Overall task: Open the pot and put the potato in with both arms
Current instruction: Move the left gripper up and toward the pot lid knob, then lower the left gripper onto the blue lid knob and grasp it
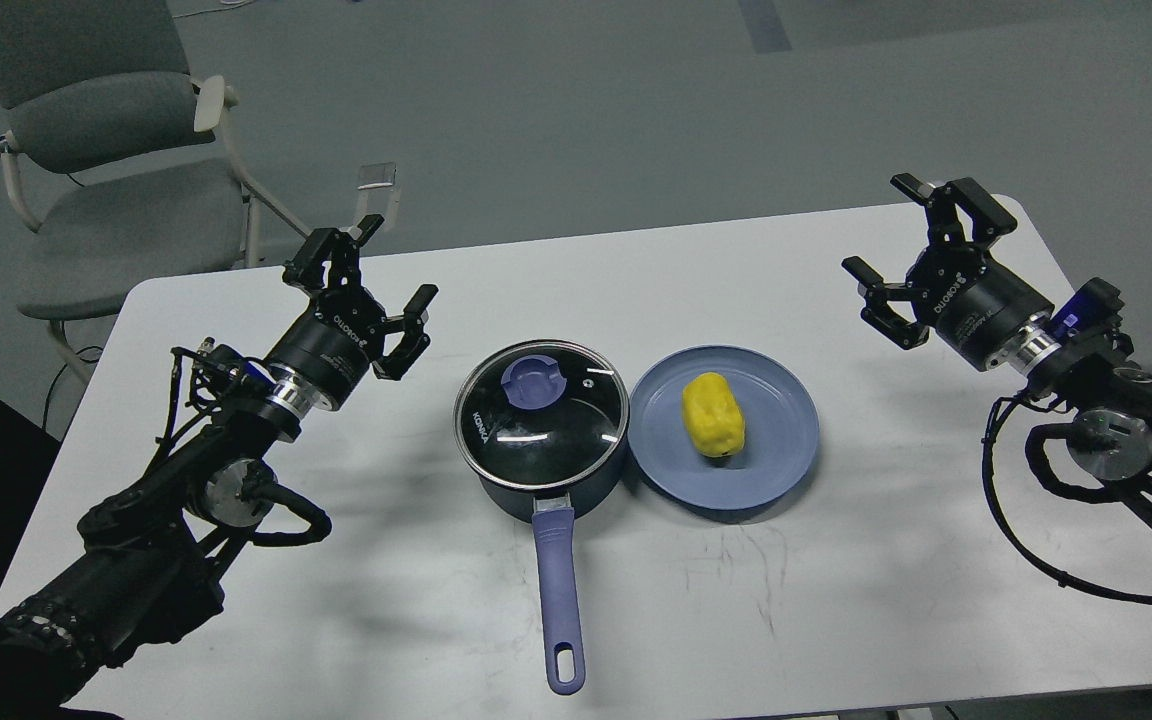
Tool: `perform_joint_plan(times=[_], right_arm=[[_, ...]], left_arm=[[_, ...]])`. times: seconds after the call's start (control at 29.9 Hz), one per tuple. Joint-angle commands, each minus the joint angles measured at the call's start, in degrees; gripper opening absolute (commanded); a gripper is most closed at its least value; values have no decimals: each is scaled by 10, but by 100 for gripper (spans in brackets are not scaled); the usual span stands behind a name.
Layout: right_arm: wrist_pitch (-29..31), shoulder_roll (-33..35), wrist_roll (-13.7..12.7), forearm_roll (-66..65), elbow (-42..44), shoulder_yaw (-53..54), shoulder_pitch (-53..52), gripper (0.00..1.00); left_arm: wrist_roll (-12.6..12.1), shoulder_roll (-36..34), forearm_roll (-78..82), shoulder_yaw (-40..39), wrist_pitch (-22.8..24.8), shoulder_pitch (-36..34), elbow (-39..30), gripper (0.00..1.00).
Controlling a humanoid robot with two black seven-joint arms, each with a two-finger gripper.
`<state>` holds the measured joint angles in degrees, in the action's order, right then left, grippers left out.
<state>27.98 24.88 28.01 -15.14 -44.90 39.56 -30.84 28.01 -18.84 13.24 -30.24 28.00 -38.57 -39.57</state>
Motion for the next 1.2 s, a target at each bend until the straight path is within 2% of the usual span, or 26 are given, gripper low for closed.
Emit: perform_joint_plan(times=[0.0, 0.4, 0.57, 0.67, 0.8, 0.87, 0.94, 1.0, 1.17], right_arm=[[0, -5, 0, 24, 10, 6, 9, 100], [0, -8, 0, 23, 8, 0, 13, 100], [0, -9, 0, 21, 10, -3, 10, 100], [0, -9, 0, 20, 10, -4, 10, 100], [0, -9, 0, 20, 10, -4, 10, 100], [0, -10, 0, 20, 10, -4, 10, 100], [0, -9, 0, 20, 10, -4, 8, 100], [0, -10, 0, 20, 10, -4, 7, 100], [0, -9, 0, 20, 9, -4, 5, 100]], left_arm=[[0, 6, -1, -1, 0, 2, 2, 98], [0, -8, 9, 4, 0, -10, 18, 98], [0, -44, 147, 4, 0, -62, -6, 98], [0, -93, 242, 4, 0, -88, -63, 98], [0, -159, 389, 4, 0, -129, -194, 98], [0, -181, 446, 4, 0, -137, -232, 98], [0, -210, 597, 4, 0, -141, -305, 98], [0, -218, 715, 4, 0, -141, -349, 98], [0, -216, 891, 9, 0, -140, -390, 98]])
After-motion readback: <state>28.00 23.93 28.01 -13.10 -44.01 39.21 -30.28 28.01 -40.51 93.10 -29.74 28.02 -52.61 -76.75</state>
